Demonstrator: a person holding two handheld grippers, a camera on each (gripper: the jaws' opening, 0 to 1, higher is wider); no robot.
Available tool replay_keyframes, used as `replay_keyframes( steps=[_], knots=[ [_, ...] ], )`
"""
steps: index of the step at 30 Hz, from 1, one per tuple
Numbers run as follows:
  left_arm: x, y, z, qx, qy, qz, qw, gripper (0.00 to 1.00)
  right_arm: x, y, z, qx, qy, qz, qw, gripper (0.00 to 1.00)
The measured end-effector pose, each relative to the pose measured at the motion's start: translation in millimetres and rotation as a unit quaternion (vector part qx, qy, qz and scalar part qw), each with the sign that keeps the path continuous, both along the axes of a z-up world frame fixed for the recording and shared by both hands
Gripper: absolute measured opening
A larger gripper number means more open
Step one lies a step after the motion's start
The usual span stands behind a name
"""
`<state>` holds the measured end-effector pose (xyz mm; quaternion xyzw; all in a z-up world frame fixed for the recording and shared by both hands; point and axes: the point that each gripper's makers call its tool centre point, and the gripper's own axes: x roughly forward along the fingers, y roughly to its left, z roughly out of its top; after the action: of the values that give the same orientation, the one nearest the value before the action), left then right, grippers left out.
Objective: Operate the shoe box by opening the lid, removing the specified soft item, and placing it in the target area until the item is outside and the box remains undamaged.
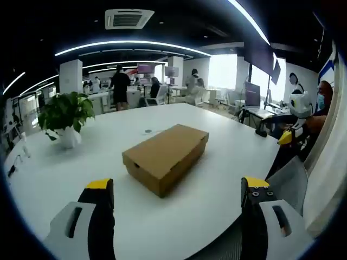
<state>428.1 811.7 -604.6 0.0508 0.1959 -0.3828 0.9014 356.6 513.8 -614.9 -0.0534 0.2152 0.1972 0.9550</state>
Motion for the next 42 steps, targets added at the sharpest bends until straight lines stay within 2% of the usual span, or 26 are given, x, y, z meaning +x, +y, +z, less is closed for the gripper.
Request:
replay_keyframes(
  steps=[42],
  knots=[
    [1.2,-9.4,1.0,-0.001,-0.004,-0.004,1.0000,1.00,4.6,-6.3,-1.6,-0.007,0.001,0.002,1.0000,0.95]
  ],
)
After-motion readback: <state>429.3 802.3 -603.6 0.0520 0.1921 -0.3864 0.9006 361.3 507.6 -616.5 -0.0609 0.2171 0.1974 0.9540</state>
